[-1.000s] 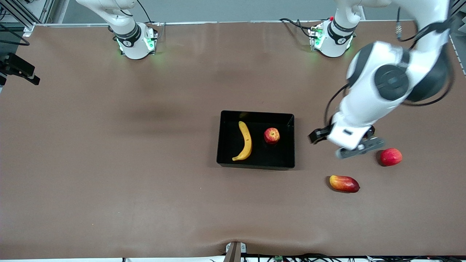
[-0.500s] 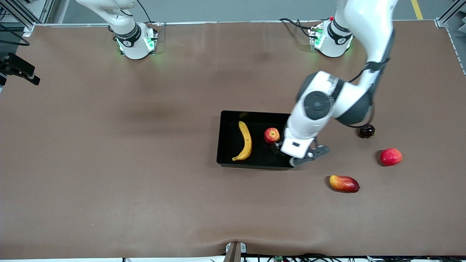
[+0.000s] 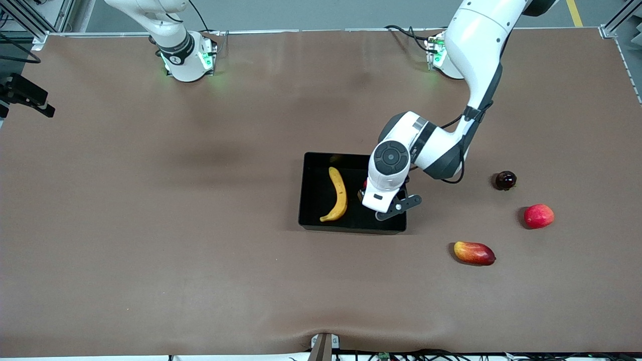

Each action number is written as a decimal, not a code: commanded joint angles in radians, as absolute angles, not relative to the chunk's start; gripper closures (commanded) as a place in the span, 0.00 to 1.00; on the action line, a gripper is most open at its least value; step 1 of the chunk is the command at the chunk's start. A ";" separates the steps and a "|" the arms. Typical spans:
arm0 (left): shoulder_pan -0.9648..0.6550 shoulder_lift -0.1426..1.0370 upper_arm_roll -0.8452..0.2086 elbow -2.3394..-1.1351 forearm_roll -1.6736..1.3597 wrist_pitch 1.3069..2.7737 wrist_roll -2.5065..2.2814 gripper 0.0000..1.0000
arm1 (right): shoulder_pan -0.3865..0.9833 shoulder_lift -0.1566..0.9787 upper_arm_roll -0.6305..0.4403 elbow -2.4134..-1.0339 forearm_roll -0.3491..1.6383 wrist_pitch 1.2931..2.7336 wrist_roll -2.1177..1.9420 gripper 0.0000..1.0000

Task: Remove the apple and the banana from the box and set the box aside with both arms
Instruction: 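Lower the left gripper into the box and grasp the red apple, then carry the apple out with the left gripper and set it beside the mango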

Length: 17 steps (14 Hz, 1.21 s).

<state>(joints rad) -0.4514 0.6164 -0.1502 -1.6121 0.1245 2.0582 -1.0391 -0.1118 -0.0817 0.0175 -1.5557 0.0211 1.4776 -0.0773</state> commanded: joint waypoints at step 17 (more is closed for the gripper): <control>-0.479 0.579 -0.135 -1.640 0.147 2.146 -1.125 1.00 | -0.115 -0.077 0.021 -1.543 0.021 1.470 -0.063 0.00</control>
<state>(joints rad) -0.4857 0.6497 -0.1448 -1.6235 0.1270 2.1605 -1.1313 -0.1118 -0.0816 0.0175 -1.5557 0.0211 1.4776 -0.0773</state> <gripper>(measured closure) 0.335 0.000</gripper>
